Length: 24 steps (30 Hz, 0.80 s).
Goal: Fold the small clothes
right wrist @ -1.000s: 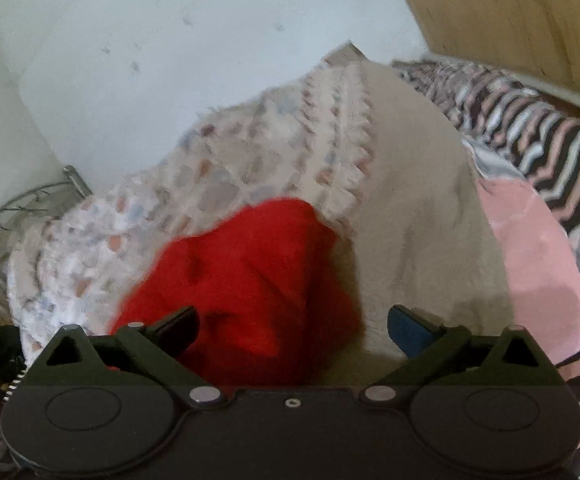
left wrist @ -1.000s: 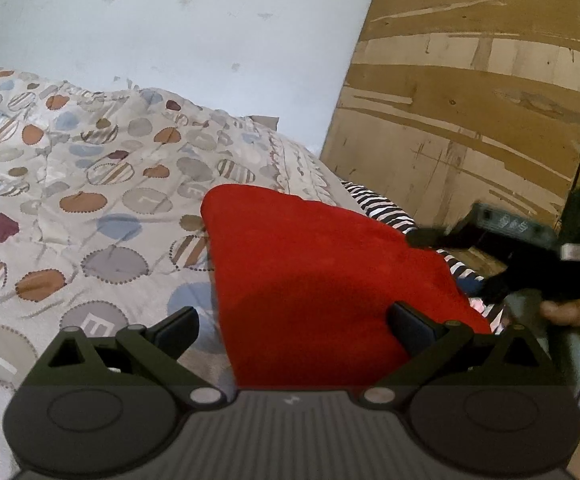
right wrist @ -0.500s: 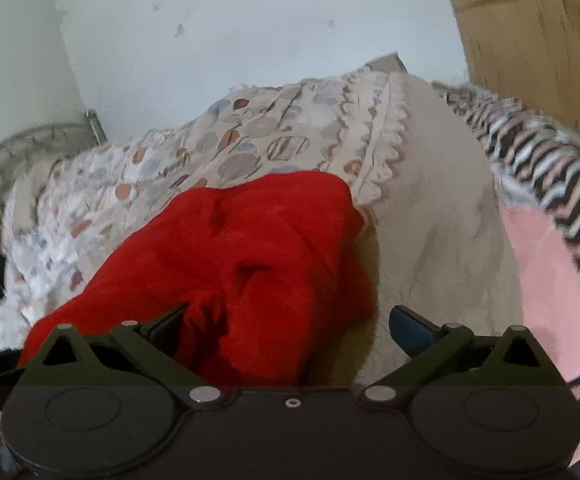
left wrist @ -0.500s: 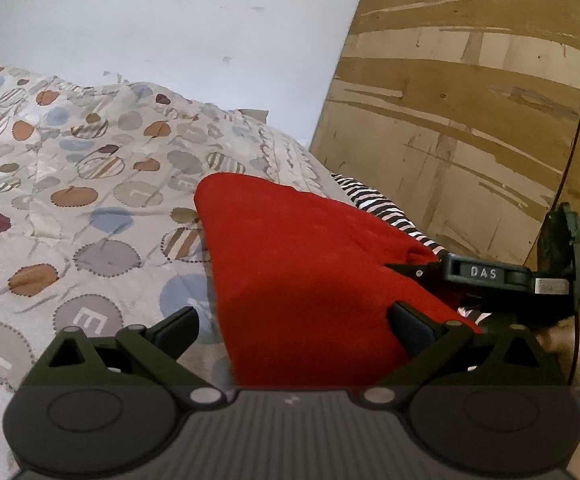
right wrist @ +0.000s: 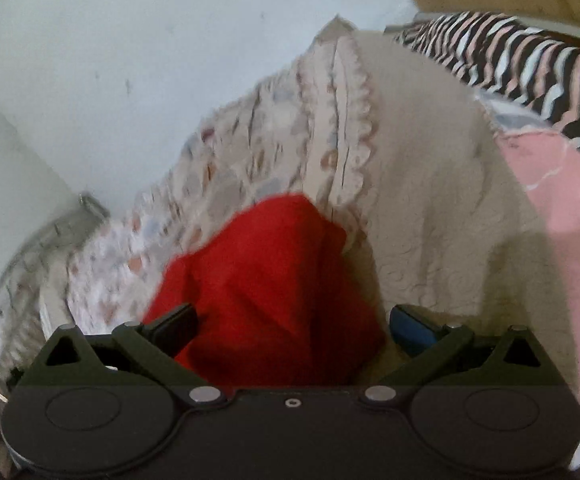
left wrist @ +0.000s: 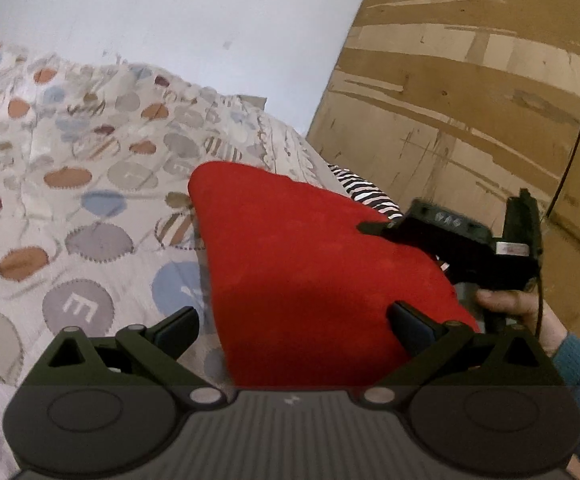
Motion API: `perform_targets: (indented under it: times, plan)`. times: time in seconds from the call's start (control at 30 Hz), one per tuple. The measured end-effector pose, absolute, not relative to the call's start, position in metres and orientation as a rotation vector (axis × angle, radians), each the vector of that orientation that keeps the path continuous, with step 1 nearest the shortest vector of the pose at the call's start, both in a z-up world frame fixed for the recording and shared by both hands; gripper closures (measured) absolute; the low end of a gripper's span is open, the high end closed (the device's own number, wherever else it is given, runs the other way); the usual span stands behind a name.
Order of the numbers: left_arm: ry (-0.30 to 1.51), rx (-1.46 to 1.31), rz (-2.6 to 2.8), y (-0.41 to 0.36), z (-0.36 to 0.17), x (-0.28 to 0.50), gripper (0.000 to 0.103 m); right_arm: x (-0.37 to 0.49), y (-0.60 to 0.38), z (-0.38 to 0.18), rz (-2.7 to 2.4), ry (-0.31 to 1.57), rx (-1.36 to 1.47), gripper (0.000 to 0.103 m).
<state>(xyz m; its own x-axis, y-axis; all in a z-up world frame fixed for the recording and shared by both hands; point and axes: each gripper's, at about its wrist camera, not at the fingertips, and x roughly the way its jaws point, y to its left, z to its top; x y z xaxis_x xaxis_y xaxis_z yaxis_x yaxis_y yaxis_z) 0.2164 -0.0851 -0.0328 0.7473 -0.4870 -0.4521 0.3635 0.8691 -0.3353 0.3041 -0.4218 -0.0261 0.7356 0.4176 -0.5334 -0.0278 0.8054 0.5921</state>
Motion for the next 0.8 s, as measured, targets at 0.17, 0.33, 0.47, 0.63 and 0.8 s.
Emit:
perform_targets:
  times: [0.17,0.33,0.47,0.63,0.8]
  plan:
    - [0.566,-0.265,-0.486,-0.084,-0.032,0.217,0.0,0.3,-0.419,-0.036,0.252,0.68,0.55,0.002]
    - [0.638,-0.458,-0.554,-0.053,-0.025,0.237,0.001,0.296,-0.417,-0.037,0.243,0.669,0.523,0.006]
    - [0.648,-0.594,-0.542,-0.032,-0.025,0.254,0.001,0.297,-0.416,-0.039,0.24,0.659,0.529,0.006]
    - [0.743,-0.53,-0.492,-0.043,-0.027,0.292,0.001,0.297,-0.417,-0.041,0.242,0.648,0.537,0.006]
    - [0.815,-0.559,-0.53,-0.05,-0.044,0.314,0.0,0.295,-0.417,-0.042,0.241,0.637,0.542,0.006]
